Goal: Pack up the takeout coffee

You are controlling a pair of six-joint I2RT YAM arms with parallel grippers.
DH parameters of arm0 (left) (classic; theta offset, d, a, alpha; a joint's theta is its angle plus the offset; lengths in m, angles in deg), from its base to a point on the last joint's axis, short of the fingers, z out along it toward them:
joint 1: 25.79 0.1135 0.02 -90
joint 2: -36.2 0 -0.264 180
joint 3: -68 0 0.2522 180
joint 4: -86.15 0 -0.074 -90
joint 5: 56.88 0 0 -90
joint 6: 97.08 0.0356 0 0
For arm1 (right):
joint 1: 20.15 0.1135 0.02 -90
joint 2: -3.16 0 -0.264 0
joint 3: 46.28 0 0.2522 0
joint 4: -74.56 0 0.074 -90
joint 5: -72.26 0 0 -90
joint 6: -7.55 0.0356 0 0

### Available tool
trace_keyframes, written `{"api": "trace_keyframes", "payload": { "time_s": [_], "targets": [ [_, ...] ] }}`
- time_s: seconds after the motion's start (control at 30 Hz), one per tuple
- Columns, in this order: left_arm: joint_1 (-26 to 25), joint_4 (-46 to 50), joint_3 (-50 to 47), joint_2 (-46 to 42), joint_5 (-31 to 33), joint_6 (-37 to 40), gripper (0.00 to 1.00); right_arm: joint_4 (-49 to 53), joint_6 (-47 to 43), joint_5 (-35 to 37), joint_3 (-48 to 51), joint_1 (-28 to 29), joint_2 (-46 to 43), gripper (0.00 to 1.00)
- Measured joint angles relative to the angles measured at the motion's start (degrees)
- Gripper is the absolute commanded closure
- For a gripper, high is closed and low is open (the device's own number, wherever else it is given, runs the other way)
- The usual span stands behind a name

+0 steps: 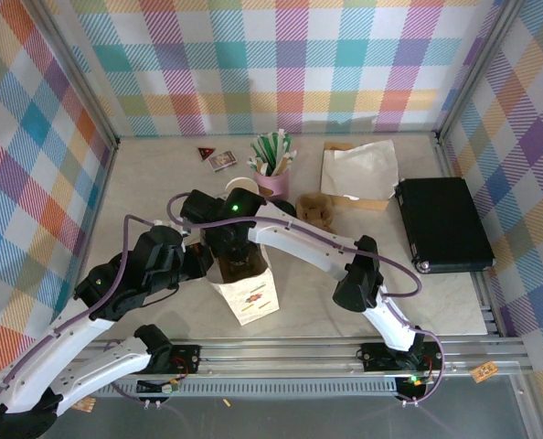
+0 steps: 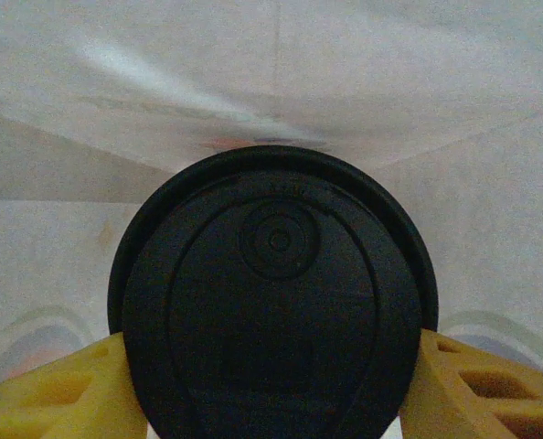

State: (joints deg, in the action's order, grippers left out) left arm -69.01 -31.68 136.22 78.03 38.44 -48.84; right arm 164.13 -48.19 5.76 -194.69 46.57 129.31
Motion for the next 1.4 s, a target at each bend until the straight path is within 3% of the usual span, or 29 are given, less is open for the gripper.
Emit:
{"api": "trace_keyframes", "payload": {
  "time_s": [0.57, 1.0, 1.4],
  "targets": [
    [-0.15, 0.98, 0.04, -0.22, 0.52, 0.72, 1.00, -9.29, 0.42, -0.76, 13.40, -1.22, -5.14, 0.57],
    [-0.15, 0.96, 1.25, 1.27, 1.18, 0.94, 1.00, -8.90, -1.75, -1.73, 7.28, -1.25, -4.96, 0.58],
    [-0.20, -0.31, 1.97, 3.65, 1.20, 2.23, 1.00, -7.72, -3.96, -5.38, 7.37, -2.51, -4.92, 0.58]
  ]
}}
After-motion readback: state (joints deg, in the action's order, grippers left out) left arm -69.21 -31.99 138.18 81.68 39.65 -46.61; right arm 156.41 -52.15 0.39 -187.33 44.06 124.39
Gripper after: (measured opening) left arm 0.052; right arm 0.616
